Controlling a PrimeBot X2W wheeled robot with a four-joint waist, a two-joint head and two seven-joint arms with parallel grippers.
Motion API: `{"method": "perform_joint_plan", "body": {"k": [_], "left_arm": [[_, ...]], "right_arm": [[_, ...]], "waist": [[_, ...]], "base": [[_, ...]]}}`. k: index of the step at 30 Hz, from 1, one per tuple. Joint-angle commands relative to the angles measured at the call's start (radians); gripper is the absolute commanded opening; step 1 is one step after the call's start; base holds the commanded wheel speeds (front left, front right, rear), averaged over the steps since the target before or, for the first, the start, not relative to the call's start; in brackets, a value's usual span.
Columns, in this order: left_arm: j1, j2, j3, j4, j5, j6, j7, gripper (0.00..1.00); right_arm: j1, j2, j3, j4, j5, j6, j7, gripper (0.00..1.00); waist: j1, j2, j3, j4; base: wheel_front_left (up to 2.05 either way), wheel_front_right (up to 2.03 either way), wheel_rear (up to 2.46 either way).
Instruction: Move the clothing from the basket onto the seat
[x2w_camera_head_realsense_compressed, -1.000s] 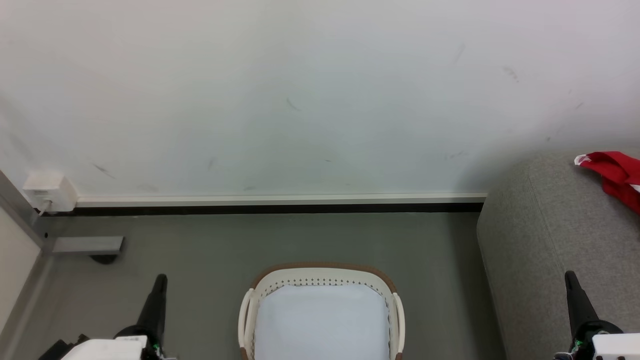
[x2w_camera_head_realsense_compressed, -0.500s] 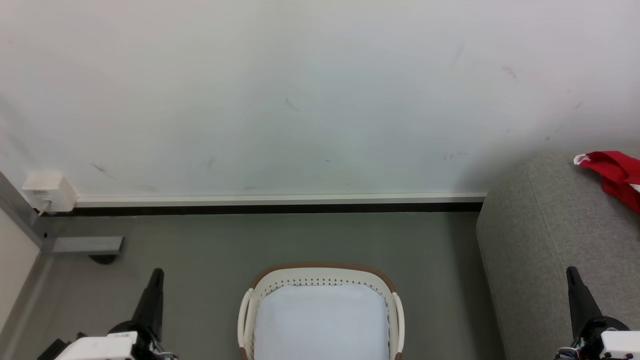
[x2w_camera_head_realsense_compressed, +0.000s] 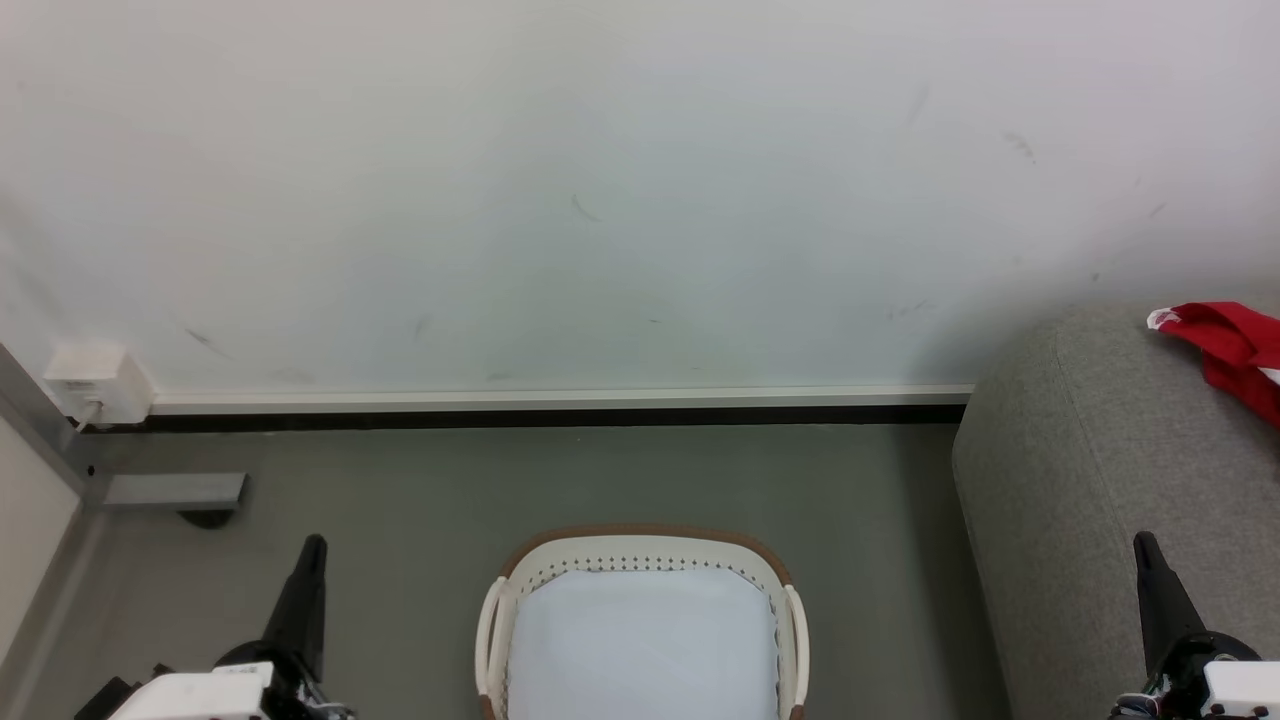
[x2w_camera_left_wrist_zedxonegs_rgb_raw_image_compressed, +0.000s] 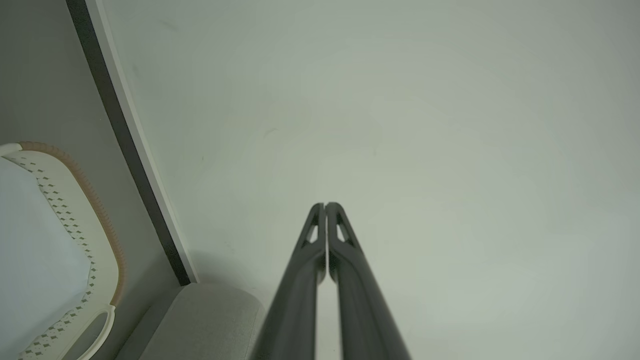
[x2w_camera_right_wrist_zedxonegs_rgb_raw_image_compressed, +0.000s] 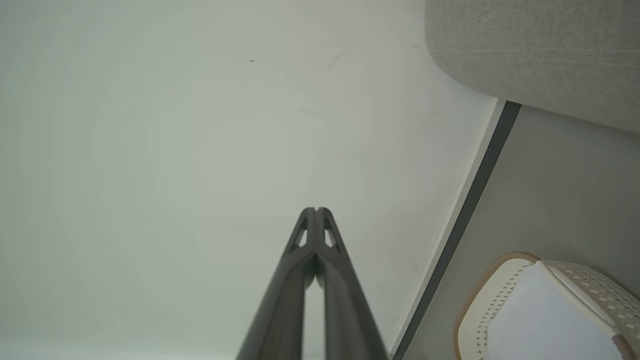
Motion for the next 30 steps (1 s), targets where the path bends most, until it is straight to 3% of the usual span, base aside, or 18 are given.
{"method": "perform_joint_plan", "body": {"k": [1, 30], "left_arm": [[-0.008, 0.007, 0.003, -0.003, -0.014, -0.005, 0.004, 0.0], [-0.008, 0.007, 0.002, -0.003, -0.014, -0.005, 0.004, 0.0]], "right_arm": [[-0.012, -0.007, -0.004, -0.004, 0.002, -0.002, 0.003, 0.0], [-0.012, -0.007, -0.004, -0.004, 0.002, -0.002, 0.003, 0.0]], "waist": [[-0.0001, 0.0, 0.0, 0.0], [-0.0001, 0.0, 0.0, 0.0]], "base": [[0.0, 0.0, 0.0], [0.0, 0.0, 0.0]]}}
